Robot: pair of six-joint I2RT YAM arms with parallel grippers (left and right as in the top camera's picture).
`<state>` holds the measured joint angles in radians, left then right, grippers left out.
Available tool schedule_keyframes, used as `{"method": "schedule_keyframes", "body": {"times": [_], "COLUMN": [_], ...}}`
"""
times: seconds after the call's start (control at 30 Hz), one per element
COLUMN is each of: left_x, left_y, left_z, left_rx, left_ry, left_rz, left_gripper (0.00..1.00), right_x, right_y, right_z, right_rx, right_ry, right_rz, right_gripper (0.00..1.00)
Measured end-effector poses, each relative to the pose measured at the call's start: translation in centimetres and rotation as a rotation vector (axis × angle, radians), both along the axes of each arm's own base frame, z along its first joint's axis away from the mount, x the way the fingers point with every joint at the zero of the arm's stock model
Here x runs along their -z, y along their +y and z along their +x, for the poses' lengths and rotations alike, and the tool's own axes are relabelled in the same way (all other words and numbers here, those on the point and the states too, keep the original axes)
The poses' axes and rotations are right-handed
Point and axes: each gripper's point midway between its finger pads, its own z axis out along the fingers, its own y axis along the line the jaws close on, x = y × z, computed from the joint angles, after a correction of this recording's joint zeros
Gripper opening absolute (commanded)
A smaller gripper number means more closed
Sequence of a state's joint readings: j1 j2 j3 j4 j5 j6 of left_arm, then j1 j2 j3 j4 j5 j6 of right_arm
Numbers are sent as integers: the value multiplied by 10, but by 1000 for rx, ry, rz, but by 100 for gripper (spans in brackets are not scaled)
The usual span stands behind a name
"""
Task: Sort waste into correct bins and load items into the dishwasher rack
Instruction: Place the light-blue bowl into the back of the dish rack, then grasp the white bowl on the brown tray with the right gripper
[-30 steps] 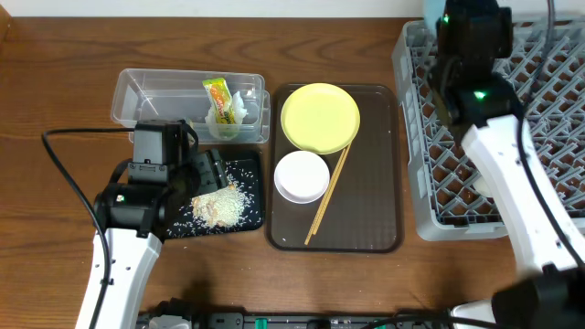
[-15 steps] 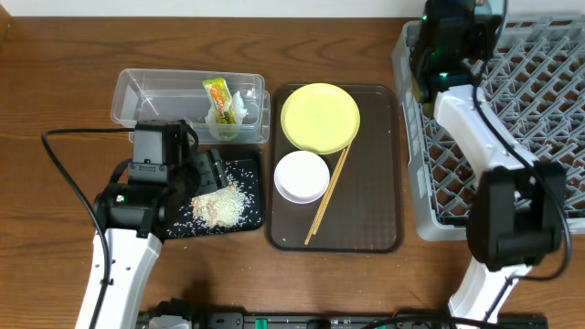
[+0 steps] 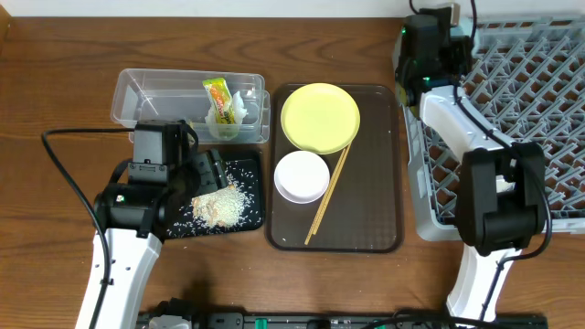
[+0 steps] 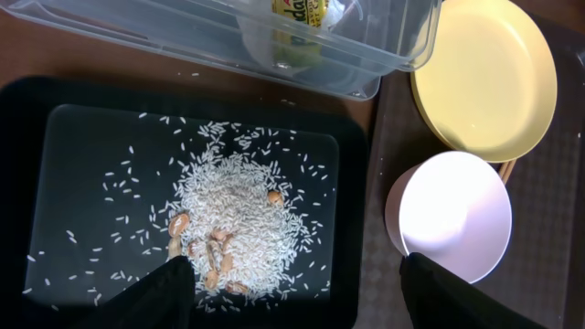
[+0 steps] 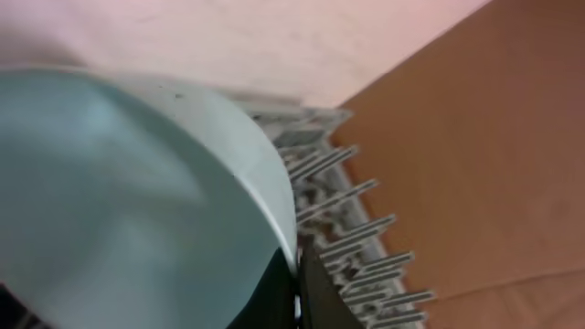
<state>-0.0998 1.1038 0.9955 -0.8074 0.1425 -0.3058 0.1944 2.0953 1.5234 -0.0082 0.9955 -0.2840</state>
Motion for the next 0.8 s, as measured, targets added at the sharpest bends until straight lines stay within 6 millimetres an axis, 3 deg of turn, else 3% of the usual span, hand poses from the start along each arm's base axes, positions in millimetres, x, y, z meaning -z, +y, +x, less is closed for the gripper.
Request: {"method": "schedule_keyframes", "body": {"times": [0.23,0.37,0.47,0.63,0.8], "left_x": [0,0,0,0,2], "left_y": [0,0,0,0,2], "left_z": [0,0,0,0,-3], "left_rx": [0,0,0,0,-5], "left_ry": [0,0,0,1,13], "left_rz": [0,0,0,0,10], "left_gripper": [75,75,75,75,75], "right_x": [26,41,49,22,-20], "right_y": [8,17,31,55,100], "right_z": [-19,-31,-39,-61,-90], "right_rx": [21,-14,-79,-202,-388], "right_ry": [89,164,229,278,276], "right_rz": [59,151,240,400,668], "right_gripper": [1,23,46,54,51]}}
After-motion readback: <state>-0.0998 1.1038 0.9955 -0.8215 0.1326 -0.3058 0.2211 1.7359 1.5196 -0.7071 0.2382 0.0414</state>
